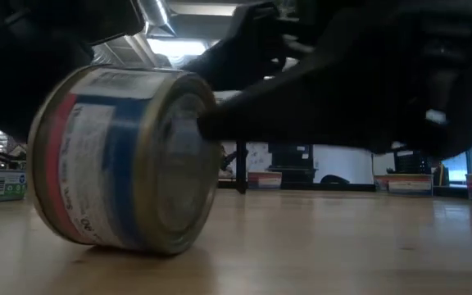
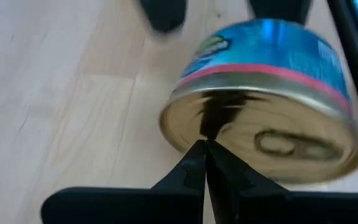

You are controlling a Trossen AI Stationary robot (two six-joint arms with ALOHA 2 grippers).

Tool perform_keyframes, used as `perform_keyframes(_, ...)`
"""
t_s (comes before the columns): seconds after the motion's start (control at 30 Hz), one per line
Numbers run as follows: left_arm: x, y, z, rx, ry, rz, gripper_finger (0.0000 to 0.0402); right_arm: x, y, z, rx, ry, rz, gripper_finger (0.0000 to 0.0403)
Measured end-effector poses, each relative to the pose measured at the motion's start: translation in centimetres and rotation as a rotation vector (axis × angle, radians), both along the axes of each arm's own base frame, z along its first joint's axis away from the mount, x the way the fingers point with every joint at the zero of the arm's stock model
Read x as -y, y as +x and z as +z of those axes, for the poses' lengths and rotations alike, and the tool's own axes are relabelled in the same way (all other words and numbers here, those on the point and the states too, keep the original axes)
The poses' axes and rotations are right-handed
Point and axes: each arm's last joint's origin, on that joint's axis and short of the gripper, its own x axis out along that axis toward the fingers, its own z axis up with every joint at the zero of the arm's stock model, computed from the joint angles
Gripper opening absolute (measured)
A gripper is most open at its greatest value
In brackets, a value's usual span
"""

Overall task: Stack canned seafood by type on shelf
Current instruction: Put the blue tuna can on the shelf aligned with the other blue tuna can

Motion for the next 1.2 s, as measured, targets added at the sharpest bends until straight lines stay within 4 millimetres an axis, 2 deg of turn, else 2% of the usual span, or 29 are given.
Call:
perform_keyframes(0.2,-0.3,0.5,0.2,0.027,0.004,-0.005,0.0007,0.2,1.5,0.1,-0.074,-0.045,0.029,0.0376)
perform_keyframes(0.43,-1.1,1.0,0.2,0.026,0.006,0.024,0.0008,0.6,2.0,0.4,-0.113,0.071,0.076,0.0376)
perform_keyframes(0.67,-1.1,0.9,0.0,0.007,0.017,0.017,0.0008,0.4,2.7,-1.3,-0.134,0.105,0.069,0.0376)
perform_keyframes(0.87,-1.2,0.7,-0.2,-0.019,0.016,0.022,0.0008,0.1,3.3,-1.6,-0.140,0.114,0.081,0.0371)
perform_keyframes(1.03,-1.3,0.1,-0.5,-0.067,0.034,0.077,0.0008,0.0,3.5,-1.5,-0.149,0.142,0.093,0.0324)
perform_keyframes(1.2,-1.2,-0.8,-1.0,-0.133,0.043,0.114,0.0008,-0.3,3.4,-1.5,-0.157,0.149,0.111,0.0240)
